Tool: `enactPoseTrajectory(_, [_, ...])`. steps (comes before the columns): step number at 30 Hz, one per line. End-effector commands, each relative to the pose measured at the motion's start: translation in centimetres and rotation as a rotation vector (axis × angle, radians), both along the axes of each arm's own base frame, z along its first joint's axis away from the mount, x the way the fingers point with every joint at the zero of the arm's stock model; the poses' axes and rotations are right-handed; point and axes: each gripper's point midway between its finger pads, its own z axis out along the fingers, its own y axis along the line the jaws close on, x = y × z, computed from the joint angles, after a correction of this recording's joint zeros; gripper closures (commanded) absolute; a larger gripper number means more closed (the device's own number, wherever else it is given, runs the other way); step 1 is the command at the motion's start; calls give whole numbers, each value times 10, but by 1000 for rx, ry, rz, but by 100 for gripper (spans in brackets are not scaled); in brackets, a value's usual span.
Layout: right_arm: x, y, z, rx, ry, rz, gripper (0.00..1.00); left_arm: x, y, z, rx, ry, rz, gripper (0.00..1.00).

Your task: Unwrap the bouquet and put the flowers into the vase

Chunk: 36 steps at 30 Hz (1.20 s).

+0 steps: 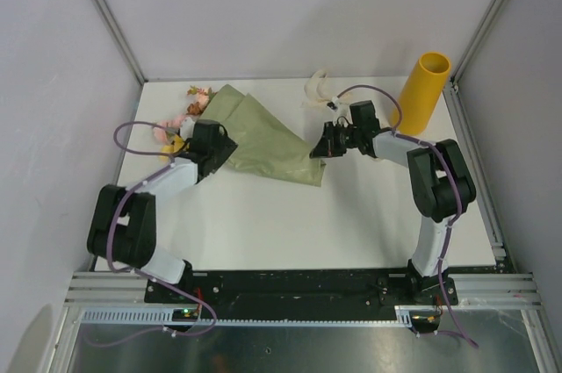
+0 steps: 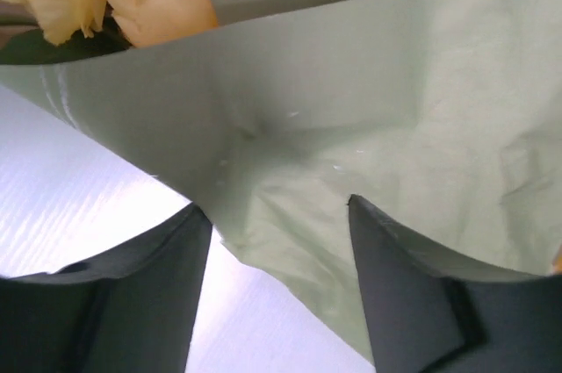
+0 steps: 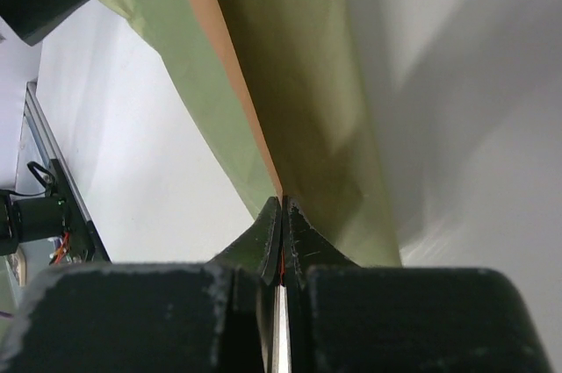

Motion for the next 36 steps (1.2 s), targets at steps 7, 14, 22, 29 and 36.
enactPoseTrajectory(7, [-8, 11, 53, 46, -199, 112, 85, -41, 7, 93, 59, -163, -123, 1])
enactPoseTrajectory(14, [-48, 20, 51, 24, -204, 252, 56, -86, 21, 124, 140, -229, -206, 0])
enactPoseTrajectory(22, [-87, 28, 43, -4, -167, 363, 46, -120, 26, 150, 208, -303, -309, 0])
enactPoseTrajectory(29, [-142, 48, 40, -101, -214, 501, 40, -145, 64, 156, 378, -298, -240, 0])
enactPoseTrajectory(36, [-169, 45, 44, -251, -266, 520, 37, -159, 84, 174, 437, -366, -167, 0])
